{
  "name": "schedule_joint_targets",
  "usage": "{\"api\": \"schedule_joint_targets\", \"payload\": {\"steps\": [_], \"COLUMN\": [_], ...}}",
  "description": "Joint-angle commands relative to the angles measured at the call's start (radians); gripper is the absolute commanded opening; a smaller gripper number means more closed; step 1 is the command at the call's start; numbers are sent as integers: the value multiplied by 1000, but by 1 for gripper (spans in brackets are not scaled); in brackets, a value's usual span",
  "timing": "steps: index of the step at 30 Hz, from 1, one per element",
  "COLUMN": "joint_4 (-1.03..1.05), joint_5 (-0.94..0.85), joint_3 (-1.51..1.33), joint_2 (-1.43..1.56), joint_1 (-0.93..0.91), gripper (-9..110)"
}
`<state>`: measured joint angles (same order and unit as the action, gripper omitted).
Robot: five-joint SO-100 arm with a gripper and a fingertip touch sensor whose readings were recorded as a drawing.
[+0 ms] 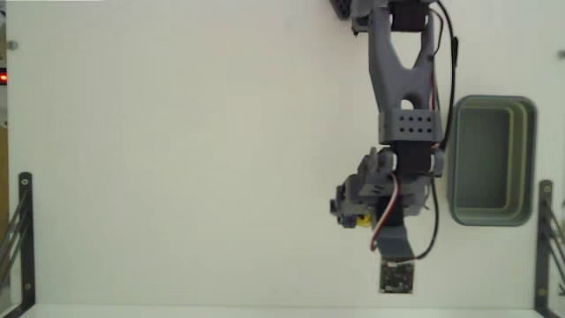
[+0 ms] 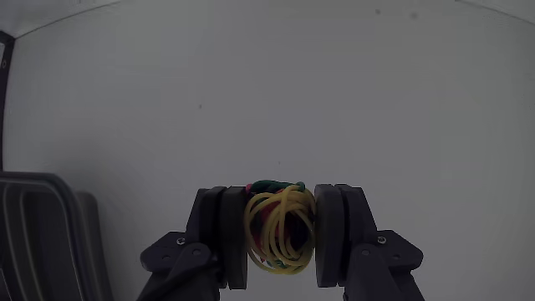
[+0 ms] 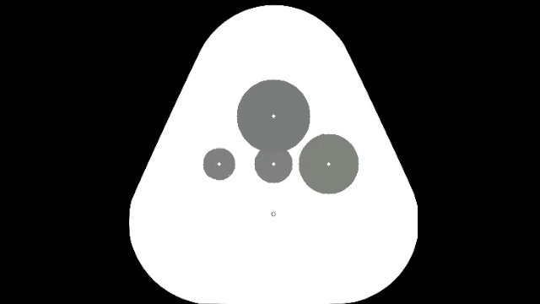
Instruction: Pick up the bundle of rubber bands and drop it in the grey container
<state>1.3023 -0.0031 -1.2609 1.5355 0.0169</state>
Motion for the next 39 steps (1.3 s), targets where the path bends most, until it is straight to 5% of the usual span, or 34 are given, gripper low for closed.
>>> {"api": "schedule_joint_targets", "payload": {"steps": [1,39], "joint_4": [19,96], "joint_5": [3,3], "joint_3": [55,96], "joint_2": [42,77], "joint_1": [51,480], "gripper": [46,46]}}
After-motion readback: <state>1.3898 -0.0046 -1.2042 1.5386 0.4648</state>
